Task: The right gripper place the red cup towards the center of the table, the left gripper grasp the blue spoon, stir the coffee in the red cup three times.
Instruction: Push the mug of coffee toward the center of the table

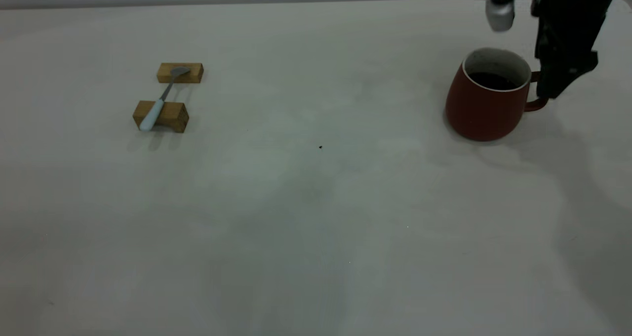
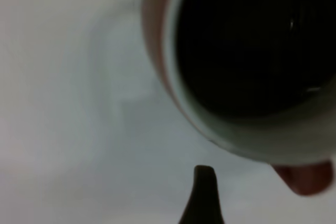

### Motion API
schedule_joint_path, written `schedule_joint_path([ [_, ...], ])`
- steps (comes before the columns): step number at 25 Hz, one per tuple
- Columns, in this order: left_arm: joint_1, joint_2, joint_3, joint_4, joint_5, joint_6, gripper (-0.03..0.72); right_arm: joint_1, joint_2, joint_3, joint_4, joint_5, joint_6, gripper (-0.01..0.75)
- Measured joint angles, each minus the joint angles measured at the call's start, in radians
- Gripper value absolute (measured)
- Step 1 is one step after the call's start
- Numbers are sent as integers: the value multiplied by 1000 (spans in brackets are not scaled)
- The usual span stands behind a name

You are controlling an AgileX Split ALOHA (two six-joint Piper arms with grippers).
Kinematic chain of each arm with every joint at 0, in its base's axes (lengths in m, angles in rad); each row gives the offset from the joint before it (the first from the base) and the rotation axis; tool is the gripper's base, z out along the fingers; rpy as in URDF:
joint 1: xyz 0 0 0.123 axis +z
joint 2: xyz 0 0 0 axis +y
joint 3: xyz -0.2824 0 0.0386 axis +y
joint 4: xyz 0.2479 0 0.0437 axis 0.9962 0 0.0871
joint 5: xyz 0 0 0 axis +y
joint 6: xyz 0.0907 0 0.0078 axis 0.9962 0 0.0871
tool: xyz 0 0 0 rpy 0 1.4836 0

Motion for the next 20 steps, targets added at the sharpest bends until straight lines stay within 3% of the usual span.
schedule_joint_path([
  [8,0,0,0,0,0,0,438,22,22,-1,-4,-37,-27,689],
  [20,0,0,0,0,0,0,438,132,22,-1,-7,-101,-19,680],
])
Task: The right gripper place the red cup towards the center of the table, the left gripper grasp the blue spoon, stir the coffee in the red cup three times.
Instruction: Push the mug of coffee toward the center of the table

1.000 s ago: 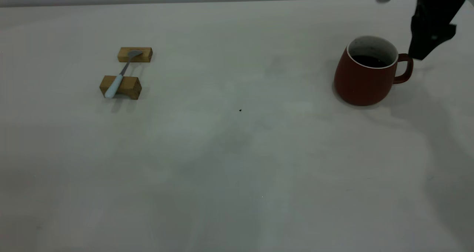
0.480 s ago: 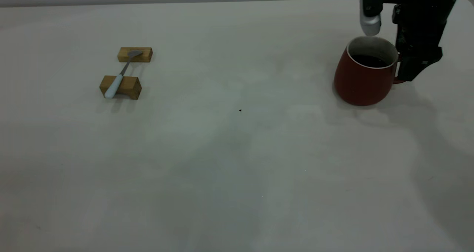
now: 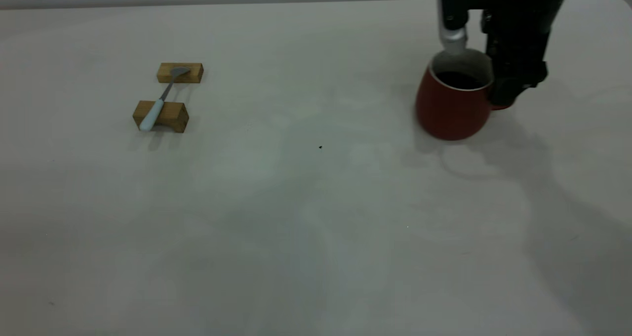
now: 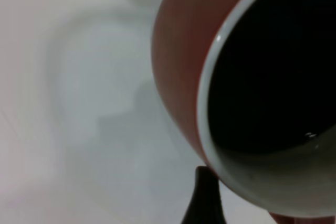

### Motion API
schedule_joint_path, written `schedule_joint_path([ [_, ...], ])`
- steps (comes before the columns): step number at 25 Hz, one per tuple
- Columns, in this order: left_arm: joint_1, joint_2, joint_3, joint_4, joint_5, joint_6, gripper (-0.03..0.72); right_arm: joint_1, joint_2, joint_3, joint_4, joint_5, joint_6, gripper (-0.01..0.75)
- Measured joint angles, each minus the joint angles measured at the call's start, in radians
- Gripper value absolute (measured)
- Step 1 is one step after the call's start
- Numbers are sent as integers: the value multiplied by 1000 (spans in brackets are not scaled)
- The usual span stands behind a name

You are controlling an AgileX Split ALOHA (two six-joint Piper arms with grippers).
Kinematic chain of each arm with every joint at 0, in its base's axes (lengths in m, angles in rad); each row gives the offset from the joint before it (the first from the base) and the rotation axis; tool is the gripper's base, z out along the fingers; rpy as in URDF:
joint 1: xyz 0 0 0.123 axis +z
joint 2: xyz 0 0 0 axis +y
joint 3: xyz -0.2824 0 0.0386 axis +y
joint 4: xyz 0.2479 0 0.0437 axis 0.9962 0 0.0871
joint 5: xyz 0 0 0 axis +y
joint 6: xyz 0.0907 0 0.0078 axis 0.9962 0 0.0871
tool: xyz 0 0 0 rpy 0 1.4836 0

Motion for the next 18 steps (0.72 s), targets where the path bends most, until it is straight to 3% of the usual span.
schedule_joint_path([
  [12,0,0,0,0,-1,0,438,167,2,0,75,-40,119,668],
  [18,0,0,0,0,-1,0,438,201,4,0,132,-75,250,661],
])
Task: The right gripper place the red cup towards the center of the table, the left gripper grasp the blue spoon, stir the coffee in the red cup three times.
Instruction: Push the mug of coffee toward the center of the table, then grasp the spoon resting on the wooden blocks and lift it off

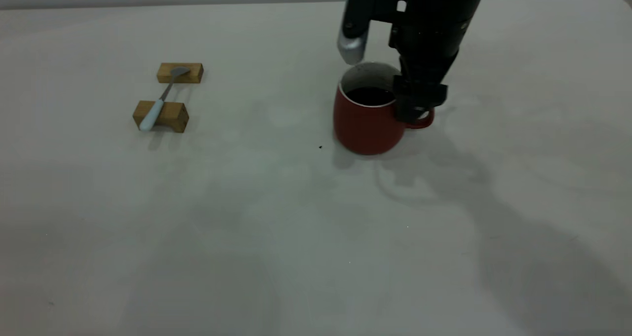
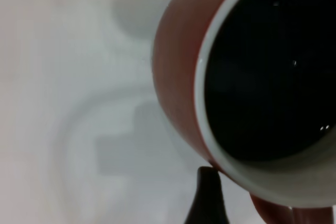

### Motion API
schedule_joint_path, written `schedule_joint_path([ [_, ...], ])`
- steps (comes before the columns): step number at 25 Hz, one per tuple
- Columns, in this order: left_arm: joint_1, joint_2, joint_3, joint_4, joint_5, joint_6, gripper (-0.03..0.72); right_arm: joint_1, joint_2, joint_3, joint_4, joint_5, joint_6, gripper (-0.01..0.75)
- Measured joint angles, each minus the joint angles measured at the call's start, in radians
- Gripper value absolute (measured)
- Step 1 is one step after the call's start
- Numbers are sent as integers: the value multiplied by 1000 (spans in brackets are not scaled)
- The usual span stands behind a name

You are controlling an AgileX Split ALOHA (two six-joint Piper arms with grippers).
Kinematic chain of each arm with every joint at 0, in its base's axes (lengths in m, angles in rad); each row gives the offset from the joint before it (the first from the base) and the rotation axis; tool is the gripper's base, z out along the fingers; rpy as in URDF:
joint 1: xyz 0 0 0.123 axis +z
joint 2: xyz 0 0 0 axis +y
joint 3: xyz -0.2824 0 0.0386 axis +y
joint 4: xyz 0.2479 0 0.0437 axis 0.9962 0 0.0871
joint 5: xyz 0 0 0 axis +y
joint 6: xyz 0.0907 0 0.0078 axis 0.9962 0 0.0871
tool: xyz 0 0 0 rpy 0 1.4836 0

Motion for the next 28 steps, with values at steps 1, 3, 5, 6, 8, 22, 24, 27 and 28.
schedule_joint_path([
  [1,0,0,0,0,0,0,438,2,0,0,13,-9,15,660],
  [3,0,0,0,0,0,0,438,4,0,0,57,-25,45,658],
  [5,0,0,0,0,0,0,438,4,-2,0,104,-36,70,658],
  [6,0,0,0,0,0,0,438,5,-10,0,123,-37,86,658],
  [8,0,0,0,0,0,0,438,5,-37,0,137,-30,117,657],
  [22,0,0,0,0,0,0,438,-81,-594,0,88,609,581,623],
  [24,0,0,0,0,0,0,438,-84,-694,0,70,706,653,622],
  [27,0,0,0,0,0,0,438,-84,-806,7,17,755,771,622],
  [28,0,0,0,0,0,0,438,-84,-837,22,-7,756,802,622],
])
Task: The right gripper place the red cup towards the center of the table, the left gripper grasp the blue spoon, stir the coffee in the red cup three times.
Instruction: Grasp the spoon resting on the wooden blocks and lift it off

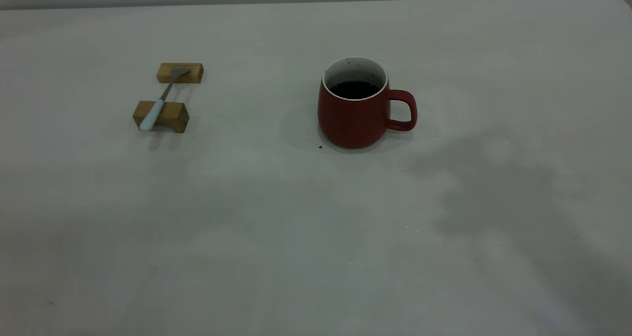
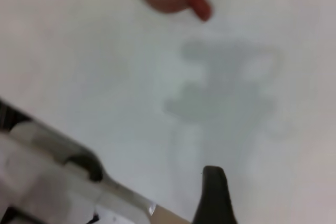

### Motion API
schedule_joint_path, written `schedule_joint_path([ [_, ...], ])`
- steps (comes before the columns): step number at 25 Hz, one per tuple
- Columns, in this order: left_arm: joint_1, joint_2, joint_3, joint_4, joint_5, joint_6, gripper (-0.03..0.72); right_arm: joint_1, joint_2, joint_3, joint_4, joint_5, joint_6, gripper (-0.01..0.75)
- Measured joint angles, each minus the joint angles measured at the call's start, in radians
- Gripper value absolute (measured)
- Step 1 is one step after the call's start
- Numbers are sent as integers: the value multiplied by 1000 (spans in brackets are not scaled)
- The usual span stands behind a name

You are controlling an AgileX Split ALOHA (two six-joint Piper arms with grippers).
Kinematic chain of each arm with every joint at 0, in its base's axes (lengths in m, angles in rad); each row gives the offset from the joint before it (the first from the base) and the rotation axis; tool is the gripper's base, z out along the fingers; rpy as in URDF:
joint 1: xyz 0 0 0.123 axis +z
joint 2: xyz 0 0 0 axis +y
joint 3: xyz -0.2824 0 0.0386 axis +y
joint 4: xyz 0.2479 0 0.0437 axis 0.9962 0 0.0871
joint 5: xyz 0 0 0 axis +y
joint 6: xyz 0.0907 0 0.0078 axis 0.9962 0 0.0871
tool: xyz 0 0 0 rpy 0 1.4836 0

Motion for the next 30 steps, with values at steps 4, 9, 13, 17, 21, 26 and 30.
schedule_joint_path([
  [4,0,0,0,0,0,0,438,0,-158,125,-50,6,63,622],
  [9,0,0,0,0,0,0,438,0,-404,400,-88,11,172,620],
  [13,0,0,0,0,0,0,438,-44,-614,624,-102,-24,192,618],
  [17,0,0,0,0,0,0,438,-147,-807,795,-68,-118,189,618],
  [21,0,0,0,0,0,0,438,-241,-992,880,-23,-133,151,614],
  [26,0,0,0,0,0,0,438,-275,-1191,927,-22,-128,142,611],
  [30,0,0,0,0,0,0,438,-276,-1301,945,-24,-102,142,608],
])
